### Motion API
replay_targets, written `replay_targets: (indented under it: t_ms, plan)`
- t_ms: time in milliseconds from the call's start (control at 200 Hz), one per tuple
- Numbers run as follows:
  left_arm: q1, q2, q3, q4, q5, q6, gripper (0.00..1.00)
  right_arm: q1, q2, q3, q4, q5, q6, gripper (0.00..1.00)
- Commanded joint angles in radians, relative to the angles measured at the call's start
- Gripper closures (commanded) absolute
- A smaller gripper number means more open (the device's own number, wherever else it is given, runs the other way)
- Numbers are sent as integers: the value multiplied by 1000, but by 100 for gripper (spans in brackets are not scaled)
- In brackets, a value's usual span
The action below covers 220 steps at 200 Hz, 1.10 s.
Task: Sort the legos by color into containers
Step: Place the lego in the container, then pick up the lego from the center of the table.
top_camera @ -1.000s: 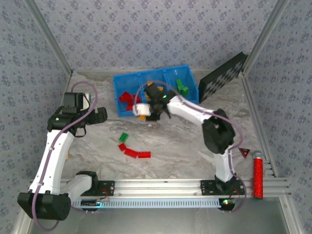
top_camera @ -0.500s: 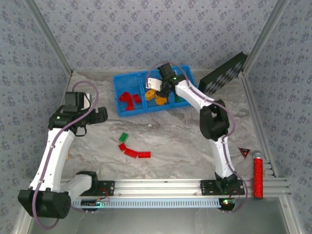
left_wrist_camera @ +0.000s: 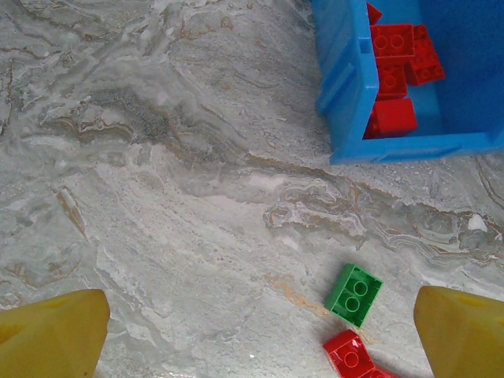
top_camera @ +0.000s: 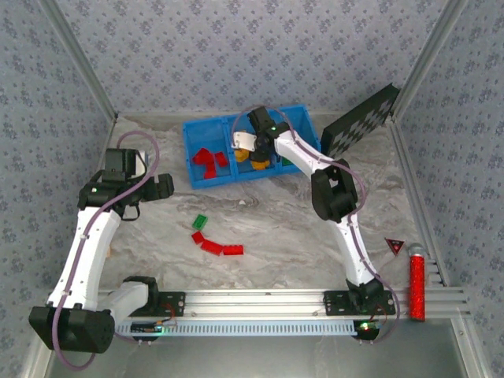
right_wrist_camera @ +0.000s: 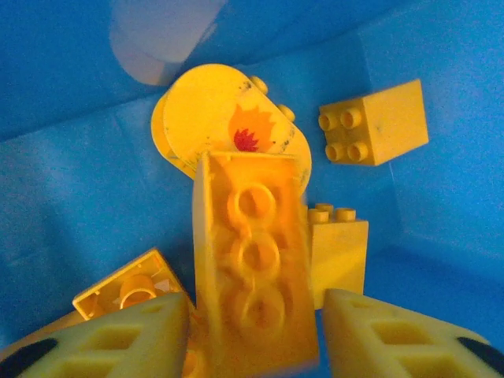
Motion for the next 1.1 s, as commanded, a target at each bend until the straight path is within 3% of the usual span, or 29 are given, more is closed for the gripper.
replay_targets:
  t_ms: [0,195,260,365,515,650,850,1094]
  plan:
    - [-6,-27,5,-7,1,24,1,-3,-93,14,-53,-46,-2,45]
    - [-7,-43,1,0,1,26,1,31,-253,-48,-28,-75,-105,43]
    - [-7,-49,-5,7,-1,27,1,73,-354,-196,123,-124,-206,44]
    - [-6,-62,-14,11,-2,40,1,167,-462,-441,375,-195,-429,36]
    - [-6,-143,-51,21,-37,77,1,306,-425,-410,210,-210,-511,37]
    - [-7,-197,-52,17,-45,98,1,400,-408,-474,250,-238,-546,35]
    - [-7,-219,-68,34,-8,94,1,487,-304,-412,176,-231,-566,33]
    - [-12,-240,-85,42,1,92,1,523,-225,-396,138,-292,-542,34]
